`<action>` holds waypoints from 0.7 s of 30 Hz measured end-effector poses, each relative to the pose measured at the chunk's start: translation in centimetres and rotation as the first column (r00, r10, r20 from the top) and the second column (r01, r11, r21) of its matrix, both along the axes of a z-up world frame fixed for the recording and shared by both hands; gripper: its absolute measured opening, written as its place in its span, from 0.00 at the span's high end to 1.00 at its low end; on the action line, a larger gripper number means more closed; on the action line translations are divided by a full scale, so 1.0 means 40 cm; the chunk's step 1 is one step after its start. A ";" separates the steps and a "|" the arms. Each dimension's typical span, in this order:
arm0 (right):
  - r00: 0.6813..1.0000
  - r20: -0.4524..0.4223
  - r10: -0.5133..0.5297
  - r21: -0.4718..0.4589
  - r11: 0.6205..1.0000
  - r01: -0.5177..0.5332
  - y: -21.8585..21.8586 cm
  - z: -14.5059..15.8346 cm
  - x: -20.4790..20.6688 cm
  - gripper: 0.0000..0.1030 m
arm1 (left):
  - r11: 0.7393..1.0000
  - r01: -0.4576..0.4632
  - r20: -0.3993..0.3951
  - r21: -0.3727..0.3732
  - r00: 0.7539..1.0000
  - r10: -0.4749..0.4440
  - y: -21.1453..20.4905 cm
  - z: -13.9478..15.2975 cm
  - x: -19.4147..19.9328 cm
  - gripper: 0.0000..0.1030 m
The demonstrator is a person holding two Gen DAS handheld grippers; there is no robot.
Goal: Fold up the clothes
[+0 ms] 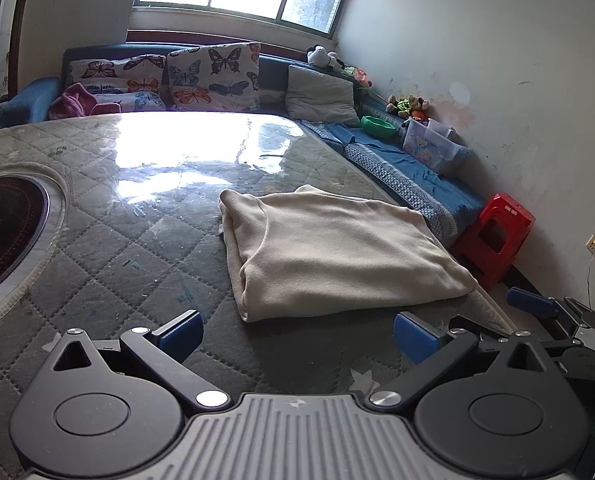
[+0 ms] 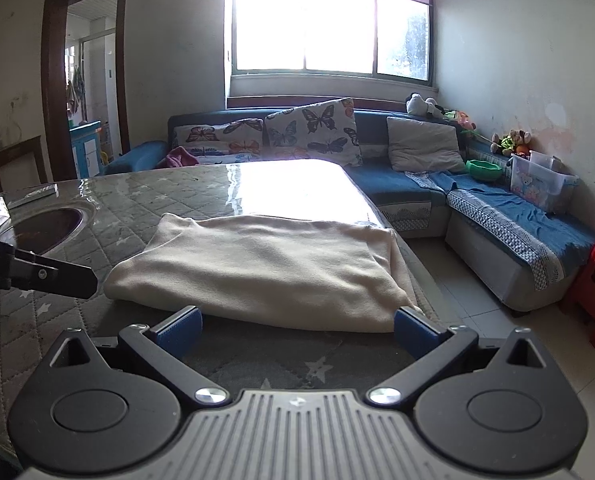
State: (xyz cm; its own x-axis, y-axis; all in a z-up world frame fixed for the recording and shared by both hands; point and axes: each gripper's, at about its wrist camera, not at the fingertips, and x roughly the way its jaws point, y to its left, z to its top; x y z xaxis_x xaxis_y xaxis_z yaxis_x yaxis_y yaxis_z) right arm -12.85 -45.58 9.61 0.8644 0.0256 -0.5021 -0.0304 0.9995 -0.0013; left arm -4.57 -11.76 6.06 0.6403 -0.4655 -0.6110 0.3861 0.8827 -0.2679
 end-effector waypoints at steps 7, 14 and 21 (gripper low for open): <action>1.000 -0.007 0.016 0.000 1.000 -0.016 0.003 -0.010 -0.001 0.00 | 1.000 -0.011 -0.013 0.012 1.000 0.011 0.003 -0.005 0.008 0.00; 0.999 -0.027 0.045 -0.018 0.999 -0.045 0.011 -0.021 0.013 0.00 | 0.999 -0.003 -0.025 0.039 1.000 0.004 -0.007 -0.013 0.016 0.00; 0.998 -0.038 0.040 -0.014 0.999 -0.041 0.010 -0.029 0.021 0.00 | 0.998 -0.007 -0.036 0.066 0.999 0.009 -0.015 -0.020 0.021 0.00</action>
State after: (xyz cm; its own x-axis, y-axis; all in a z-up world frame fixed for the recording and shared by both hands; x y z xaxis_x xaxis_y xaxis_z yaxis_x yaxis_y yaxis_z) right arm -11.99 -45.17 8.47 0.8434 0.0521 -0.5347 -0.0709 0.9974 -0.0147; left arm -3.74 -12.36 5.25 0.6210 -0.4187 -0.6626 0.3700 0.9018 -0.2231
